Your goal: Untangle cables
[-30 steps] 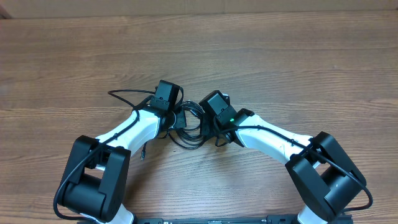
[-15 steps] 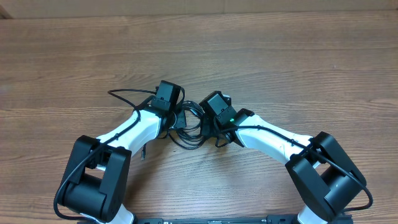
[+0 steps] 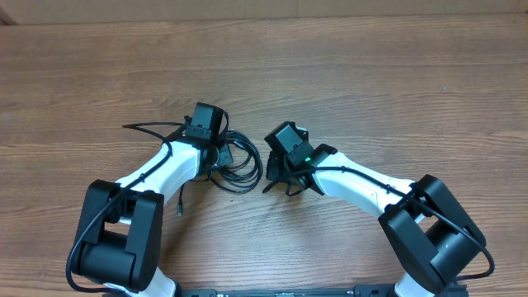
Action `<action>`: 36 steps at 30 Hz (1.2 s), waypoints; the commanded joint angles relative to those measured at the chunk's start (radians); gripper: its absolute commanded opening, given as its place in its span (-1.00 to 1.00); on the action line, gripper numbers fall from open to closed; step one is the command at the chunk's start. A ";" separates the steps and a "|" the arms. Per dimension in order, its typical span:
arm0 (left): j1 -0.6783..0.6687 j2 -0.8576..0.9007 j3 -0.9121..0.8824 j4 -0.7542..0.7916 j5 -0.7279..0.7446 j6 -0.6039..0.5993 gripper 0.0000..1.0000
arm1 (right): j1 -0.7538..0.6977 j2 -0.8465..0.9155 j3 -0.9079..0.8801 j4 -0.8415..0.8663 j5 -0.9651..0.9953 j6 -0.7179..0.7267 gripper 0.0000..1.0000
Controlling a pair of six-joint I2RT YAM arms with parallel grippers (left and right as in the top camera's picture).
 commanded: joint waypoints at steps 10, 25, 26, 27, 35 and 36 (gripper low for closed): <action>-0.036 0.043 -0.028 0.058 0.193 0.232 -0.92 | -0.004 -0.003 -0.007 0.109 -0.046 -0.138 -0.37; -0.050 0.043 -0.028 0.045 0.113 0.179 -0.92 | -0.004 0.028 -0.007 0.084 -0.046 -0.129 -0.55; -0.050 0.043 -0.028 0.046 0.113 0.179 -0.91 | -0.004 0.028 -0.007 0.082 -0.046 -0.129 -0.50; -0.050 0.043 -0.028 0.045 0.112 0.179 -0.90 | -0.004 0.028 -0.007 0.081 -0.045 -0.129 -0.44; -0.049 0.043 -0.029 0.034 0.108 0.179 -0.80 | -0.004 0.028 -0.007 0.058 -0.023 -0.129 -0.34; -0.049 0.043 -0.029 0.034 0.108 0.179 -0.81 | -0.004 0.028 -0.007 0.057 -0.022 -0.129 -0.34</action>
